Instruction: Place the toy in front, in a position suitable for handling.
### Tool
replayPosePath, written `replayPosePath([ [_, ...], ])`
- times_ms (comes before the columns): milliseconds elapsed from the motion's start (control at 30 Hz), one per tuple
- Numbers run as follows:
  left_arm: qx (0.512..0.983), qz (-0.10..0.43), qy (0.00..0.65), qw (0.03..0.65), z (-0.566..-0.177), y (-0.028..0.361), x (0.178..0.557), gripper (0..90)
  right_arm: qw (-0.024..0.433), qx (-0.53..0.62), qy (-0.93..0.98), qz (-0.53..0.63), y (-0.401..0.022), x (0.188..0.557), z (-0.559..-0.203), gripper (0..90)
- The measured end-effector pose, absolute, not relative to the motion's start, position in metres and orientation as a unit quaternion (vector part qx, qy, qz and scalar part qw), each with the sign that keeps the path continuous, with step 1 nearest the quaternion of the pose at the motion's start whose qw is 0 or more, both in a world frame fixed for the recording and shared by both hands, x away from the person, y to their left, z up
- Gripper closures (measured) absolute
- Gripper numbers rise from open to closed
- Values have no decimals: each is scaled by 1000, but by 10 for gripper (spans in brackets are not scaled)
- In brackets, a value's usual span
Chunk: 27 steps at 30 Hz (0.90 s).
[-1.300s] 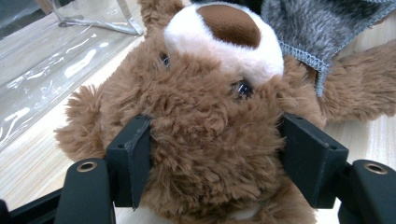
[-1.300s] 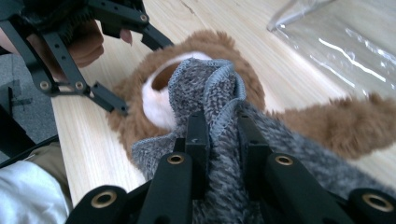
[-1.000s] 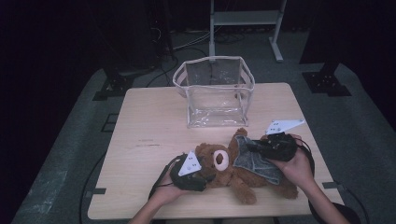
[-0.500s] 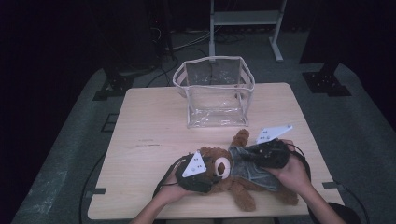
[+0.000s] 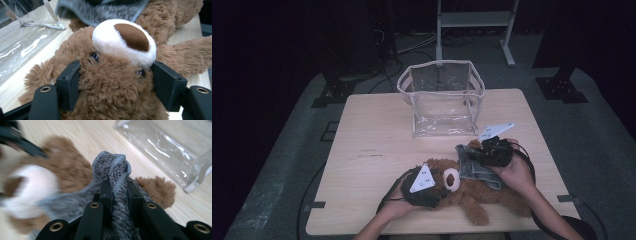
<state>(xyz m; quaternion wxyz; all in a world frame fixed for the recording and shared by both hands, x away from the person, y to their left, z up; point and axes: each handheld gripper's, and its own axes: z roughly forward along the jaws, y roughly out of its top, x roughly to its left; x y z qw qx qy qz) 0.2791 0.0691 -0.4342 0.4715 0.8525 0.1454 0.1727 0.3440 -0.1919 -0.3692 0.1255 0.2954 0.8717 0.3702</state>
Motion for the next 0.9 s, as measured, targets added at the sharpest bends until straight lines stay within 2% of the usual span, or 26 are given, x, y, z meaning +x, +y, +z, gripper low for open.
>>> replayPosePath([
  [167, 844, 159, 169, 484, -433, 62, 287, 298, 99, 275, 857, 425, -195, 313, -347, 780],
  [233, 840, 158, 175, 488, -433, 58, 288, 295, 89, 275, 857, 427, -195, 303, -349, 780],
  [300, 839, 160, 174, 490, -434, 55, 288, 287, 101, 273, 866, 406, -194, 299, -356, 780],
  [433, 835, 167, 174, 495, -430, 60, 287, 231, 121, 292, 872, 373, -205, 310, -377, 779],
  [500, 833, 165, 176, 498, -428, 65, 288, 206, 106, 311, 859, 392, -214, 316, -378, 779],
  [600, 838, 161, 173, 492, -429, 75, 288, 204, 123, 314, 855, 393, -220, 318, -371, 779],
  [667, 841, 159, 168, 489, -431, 78, 288, 240, 123, 305, 856, 400, -218, 313, -364, 778],
  [833, 842, 184, 147, 485, -431, 75, 286, 431, 117, 249, 863, 424, -199, 286, -343, 779],
  [900, 840, 187, 153, 487, -430, 75, 287, 450, 109, 230, 865, 433, -190, 278, -341, 778],
])
